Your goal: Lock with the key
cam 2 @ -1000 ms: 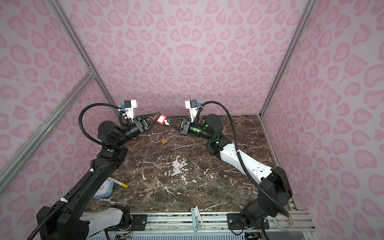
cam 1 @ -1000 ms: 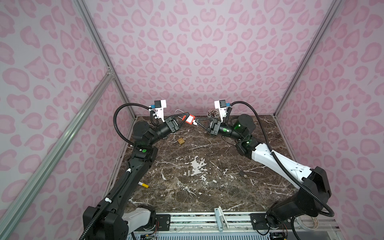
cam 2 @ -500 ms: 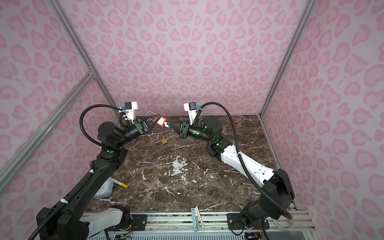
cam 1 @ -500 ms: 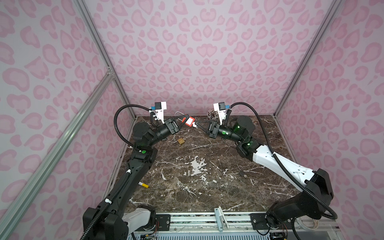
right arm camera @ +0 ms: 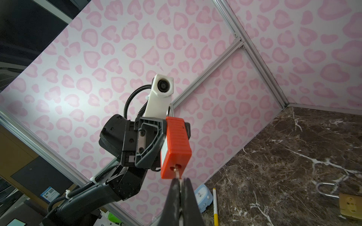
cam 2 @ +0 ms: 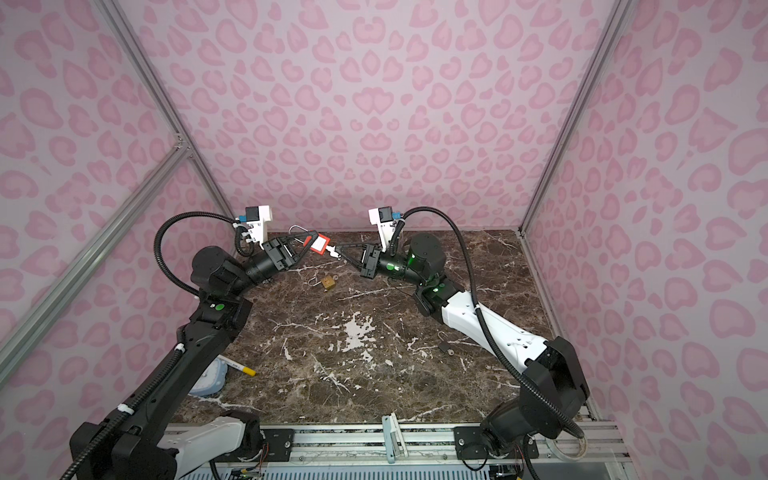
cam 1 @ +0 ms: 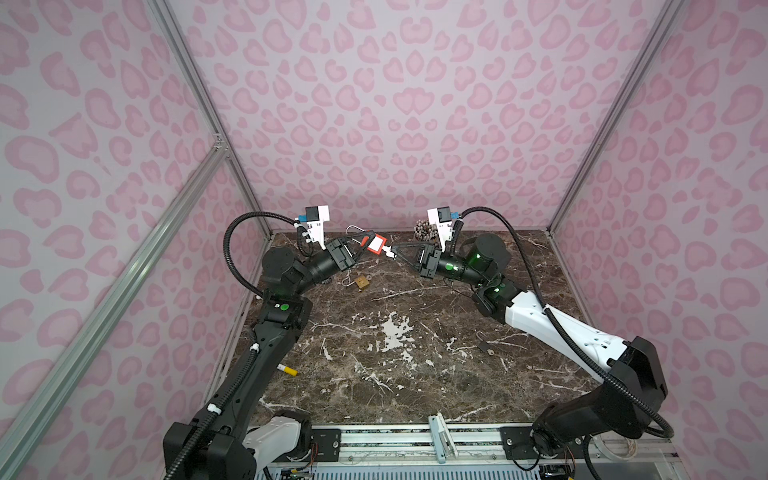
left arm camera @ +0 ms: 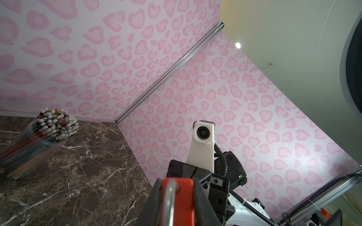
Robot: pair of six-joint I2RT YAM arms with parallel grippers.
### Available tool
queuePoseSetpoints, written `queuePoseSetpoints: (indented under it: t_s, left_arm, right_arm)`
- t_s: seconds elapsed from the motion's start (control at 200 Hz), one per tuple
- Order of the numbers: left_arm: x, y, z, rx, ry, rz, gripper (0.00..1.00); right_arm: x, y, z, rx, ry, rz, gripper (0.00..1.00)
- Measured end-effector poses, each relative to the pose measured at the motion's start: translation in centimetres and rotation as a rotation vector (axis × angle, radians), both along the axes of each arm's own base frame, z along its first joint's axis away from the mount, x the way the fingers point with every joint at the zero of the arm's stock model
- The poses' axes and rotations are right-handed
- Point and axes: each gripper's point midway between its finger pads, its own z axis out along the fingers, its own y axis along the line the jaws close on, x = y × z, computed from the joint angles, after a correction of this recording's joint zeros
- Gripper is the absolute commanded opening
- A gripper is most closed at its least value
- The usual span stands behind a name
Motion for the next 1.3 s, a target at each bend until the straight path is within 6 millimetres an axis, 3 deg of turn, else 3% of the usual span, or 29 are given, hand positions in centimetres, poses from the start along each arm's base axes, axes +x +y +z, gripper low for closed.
queuePoseSetpoints:
  t_s: [0.655, 0.83, 1.02, 1.185, 1.3]
  left_arm:
    - [-0.1, -0.2, -0.3, 0.031, -0.012, -0.022, 0.06]
    - [1.1, 2.5, 1.3, -0.013, -0.065, 0.164, 0.07]
    - [1.0, 3.4, 2.2, -0.023, -0.11, 0.229, 0.07]
    - [2.1, 3.1, 1.7, 0.019, -0.096, 0.23, 0.07]
    - [3.2, 2.3, -0.9, 0.106, -0.051, 0.211, 0.06]
  right_arm:
    - [-0.6, -0.7, -1.0, -0.001, 0.032, 0.031, 0.0]
    - [-0.3, -0.9, -2.7, 0.004, 0.101, 0.029, 0.0]
    - [0.1, -0.6, -2.7, 0.056, 0.14, 0.036, 0.0]
    - [0.8, -3.2, -2.0, 0.058, 0.124, -0.025, 0.0]
    - [1.3, -6.2, -1.6, 0.025, 0.091, -0.114, 0.0]
